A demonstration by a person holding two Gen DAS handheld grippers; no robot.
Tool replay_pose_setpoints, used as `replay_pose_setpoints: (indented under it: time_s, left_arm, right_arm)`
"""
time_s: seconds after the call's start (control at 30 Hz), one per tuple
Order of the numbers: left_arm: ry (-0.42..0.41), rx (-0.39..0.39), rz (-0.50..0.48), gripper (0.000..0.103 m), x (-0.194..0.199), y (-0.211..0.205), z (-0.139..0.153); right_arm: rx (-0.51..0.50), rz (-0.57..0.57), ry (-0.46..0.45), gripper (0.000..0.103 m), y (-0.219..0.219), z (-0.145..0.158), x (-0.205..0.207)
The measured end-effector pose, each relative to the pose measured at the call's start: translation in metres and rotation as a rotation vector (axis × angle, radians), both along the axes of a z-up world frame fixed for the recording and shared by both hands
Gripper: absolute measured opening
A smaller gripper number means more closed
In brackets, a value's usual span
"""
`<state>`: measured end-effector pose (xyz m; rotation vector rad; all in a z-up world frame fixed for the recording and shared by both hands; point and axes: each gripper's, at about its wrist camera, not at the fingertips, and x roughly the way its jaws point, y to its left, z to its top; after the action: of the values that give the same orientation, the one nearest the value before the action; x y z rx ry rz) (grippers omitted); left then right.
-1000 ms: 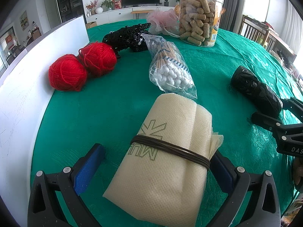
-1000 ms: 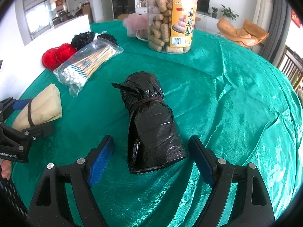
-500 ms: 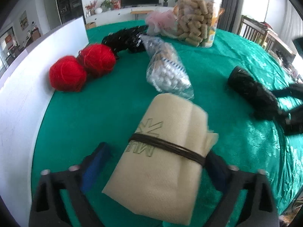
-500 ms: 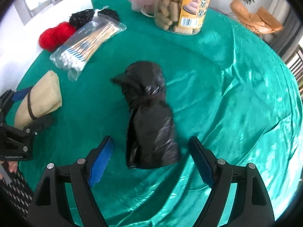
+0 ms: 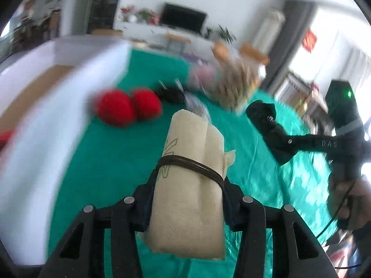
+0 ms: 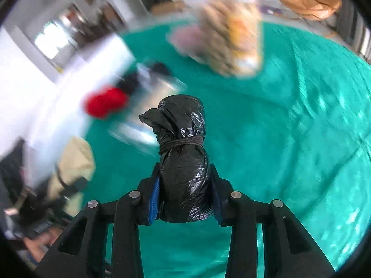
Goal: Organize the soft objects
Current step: 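Carry both items over the white box and open both tools to drop them, then bring both tools back over the table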
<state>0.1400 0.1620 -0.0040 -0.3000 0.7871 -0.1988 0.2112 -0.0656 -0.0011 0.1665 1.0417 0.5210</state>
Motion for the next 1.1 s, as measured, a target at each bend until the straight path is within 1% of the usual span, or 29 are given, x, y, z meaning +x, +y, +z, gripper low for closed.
replay_pose_setpoints:
  time_s: [0.1,0.13,0.17,0.2,0.27,0.3,0.33,0.37,0.4,0.43,0.5,0.57,0.63,0.67,0.7,0.77,0.8,0.87,0.9,0.97,1.03,1.1]
  left_arm:
    - [-0.054,-0.012,0.107,0.047,-0.005,0.052,0.034]
    - [-0.061,-0.006,0.162,0.047,-0.004,0.080,0.047]
    - [-0.061,0.011,0.205,0.047,-0.004,0.101,0.053]
    - [-0.051,0.043,0.254,0.047,-0.002,0.123,0.058]
    - [-0.016,0.107,0.335,0.052,0.000,0.158,0.062]
    - [0.024,0.172,0.417,0.062,0.002,0.181,0.061]
    - [0.054,0.218,0.477,0.074,0.002,0.199,0.059]
    - [0.064,0.239,0.510,0.079,0.000,0.210,0.058]
    - [0.071,0.257,0.547,0.087,-0.004,0.223,0.056]
    - [0.077,0.270,0.591,0.088,-0.011,0.236,0.055]
    - [0.079,0.266,0.631,0.088,-0.022,0.246,0.052]
    - [0.068,0.233,0.652,0.088,-0.034,0.245,0.050]
    - [0.057,0.196,0.630,0.088,-0.039,0.232,0.048]
    - [0.048,0.179,0.601,0.088,-0.047,0.223,0.047]
    - [0.040,0.162,0.562,0.088,-0.044,0.210,0.046]
    - [0.023,0.130,0.457,0.088,-0.043,0.175,0.042]
    - [0.019,0.114,0.400,0.088,-0.040,0.155,0.041]
    - [0.018,0.083,0.274,0.091,-0.029,0.103,0.035]
    - [0.025,0.075,0.218,0.095,-0.023,0.081,0.030]
    - [0.060,0.079,0.123,0.097,-0.010,0.039,0.014]
    - [0.117,0.115,0.059,0.097,0.007,0.002,-0.010]
    - [0.163,0.146,0.037,0.097,0.019,-0.023,-0.032]
  right_arm:
    - [0.126,0.102,-0.026,0.039,0.064,0.034,0.003]
    - [0.164,0.150,-0.029,0.039,0.094,0.045,0.004]
    - [0.187,0.183,-0.030,0.039,0.117,0.051,0.001]
    - [0.211,0.223,-0.030,0.039,0.144,0.057,0.001]
    - [0.240,0.289,-0.035,0.039,0.200,0.068,0.000]
    - [0.249,0.308,-0.041,0.040,0.220,0.070,-0.001]
    - [0.255,0.329,-0.051,0.045,0.242,0.073,-0.003]
    - [0.257,0.340,-0.055,0.050,0.256,0.074,-0.003]
    - [0.260,0.352,-0.048,0.070,0.269,0.074,-0.004]
    - [0.257,0.353,-0.048,0.073,0.278,0.074,-0.003]
    - [0.235,0.349,-0.091,0.072,0.281,0.078,-0.008]
    - [0.192,0.325,-0.153,0.071,0.265,0.077,-0.016]
    - [0.096,0.272,-0.218,0.071,0.234,0.064,-0.022]
    - [0.045,0.244,-0.246,0.071,0.221,0.053,-0.022]
    - [-0.028,0.197,-0.275,0.071,0.197,0.038,-0.023]
    - [-0.161,0.104,-0.296,0.071,0.150,0.006,-0.024]
    - [-0.234,0.050,-0.294,0.071,0.122,-0.014,-0.025]
    - [-0.325,-0.036,-0.278,0.071,0.072,-0.043,-0.029]
    - [-0.349,-0.083,-0.265,0.071,0.045,-0.054,-0.032]
    - [-0.350,-0.161,-0.238,0.071,-0.005,-0.067,-0.044]
    - [-0.354,-0.200,-0.238,0.071,-0.032,-0.071,-0.053]
    - [-0.360,-0.217,-0.246,0.071,-0.050,-0.074,-0.061]
